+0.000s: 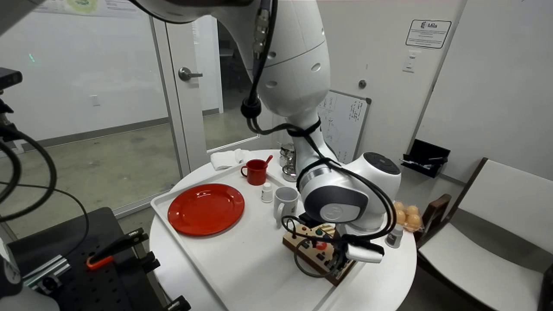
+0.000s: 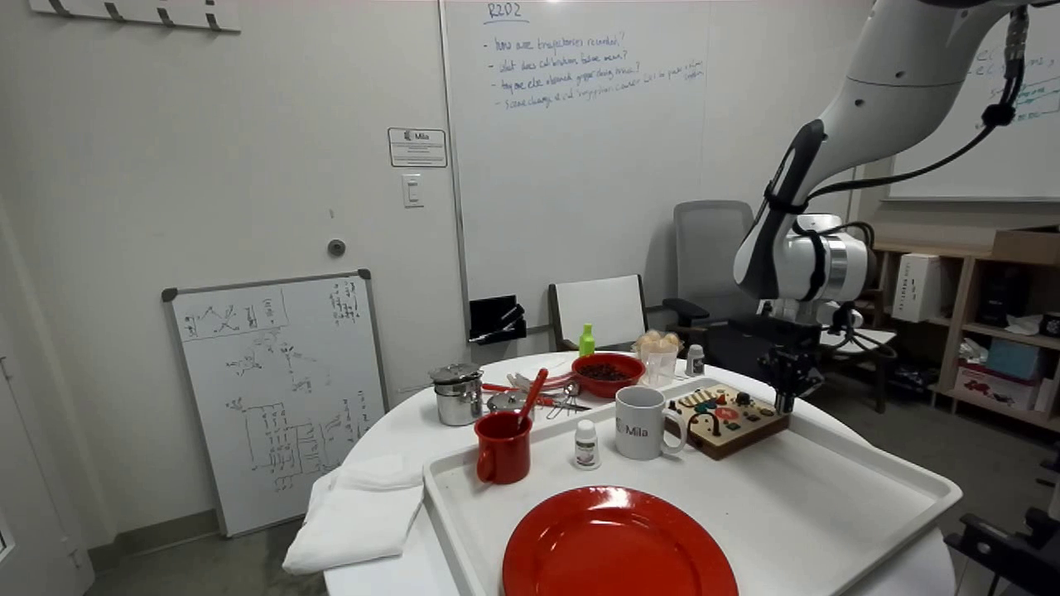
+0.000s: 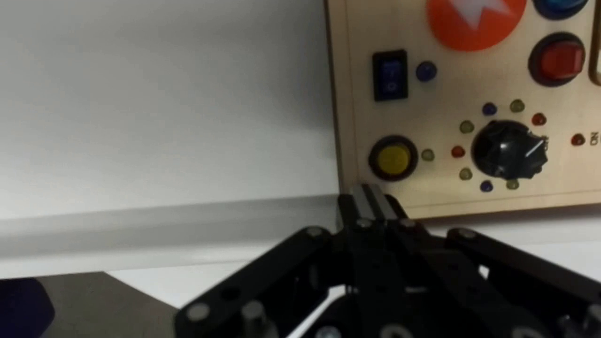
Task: Press the button on the bottom right corner
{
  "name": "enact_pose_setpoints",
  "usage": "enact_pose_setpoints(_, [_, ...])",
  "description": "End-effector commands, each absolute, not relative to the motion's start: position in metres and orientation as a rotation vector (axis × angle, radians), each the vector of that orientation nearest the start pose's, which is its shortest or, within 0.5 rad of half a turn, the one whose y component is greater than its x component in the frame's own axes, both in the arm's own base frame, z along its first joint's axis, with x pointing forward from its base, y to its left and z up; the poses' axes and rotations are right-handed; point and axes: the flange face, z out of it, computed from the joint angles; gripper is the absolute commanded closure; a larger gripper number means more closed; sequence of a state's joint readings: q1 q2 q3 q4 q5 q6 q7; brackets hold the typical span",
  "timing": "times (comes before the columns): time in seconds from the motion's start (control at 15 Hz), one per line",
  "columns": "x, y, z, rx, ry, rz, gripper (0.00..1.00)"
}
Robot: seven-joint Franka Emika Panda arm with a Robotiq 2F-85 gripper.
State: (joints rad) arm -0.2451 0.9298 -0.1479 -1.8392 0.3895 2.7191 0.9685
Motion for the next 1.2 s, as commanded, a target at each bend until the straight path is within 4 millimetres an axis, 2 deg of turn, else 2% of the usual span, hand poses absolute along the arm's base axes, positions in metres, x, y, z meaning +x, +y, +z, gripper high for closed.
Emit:
enact_pose_setpoints(0.0, [0.526, -0.246, 0.040, -2.104, 2.297, -0.078, 0.95])
enact_pose_setpoints(0.2, [0.516, -0.246, 0.063, -2.111, 2.273, -0.184, 0.95])
enact_pose_setpoints(0.4, [0.512, -0.247, 0.111, -2.142, 2.203, -0.310, 0.95])
enact_pose_setpoints(0.67, [0.515, -0.245, 0.169, -2.174, 2.105, -0.377, 0.96])
enact_pose_setpoints(0.73, [0.516, -0.244, 0.179, -2.178, 2.087, -0.384, 0.71])
enact_pose_setpoints(0.8, [0.517, -0.242, 0.189, -2.177, 2.068, -0.384, 0.71])
enact_pose_setpoints(0.93, [0.517, -0.238, 0.202, -2.195, 2.042, -0.365, 0.63])
enact_pose_setpoints(1.0, [0.525, -0.245, 0.188, -2.172, 2.078, -0.391, 0.55])
enact_pose_setpoints(1.07, [0.525, -0.244, 0.193, -2.172, 2.073, -0.391, 0.73])
enact_pose_setpoints(1.13, [0.525, -0.245, 0.194, -2.172, 2.073, -0.393, 0.64])
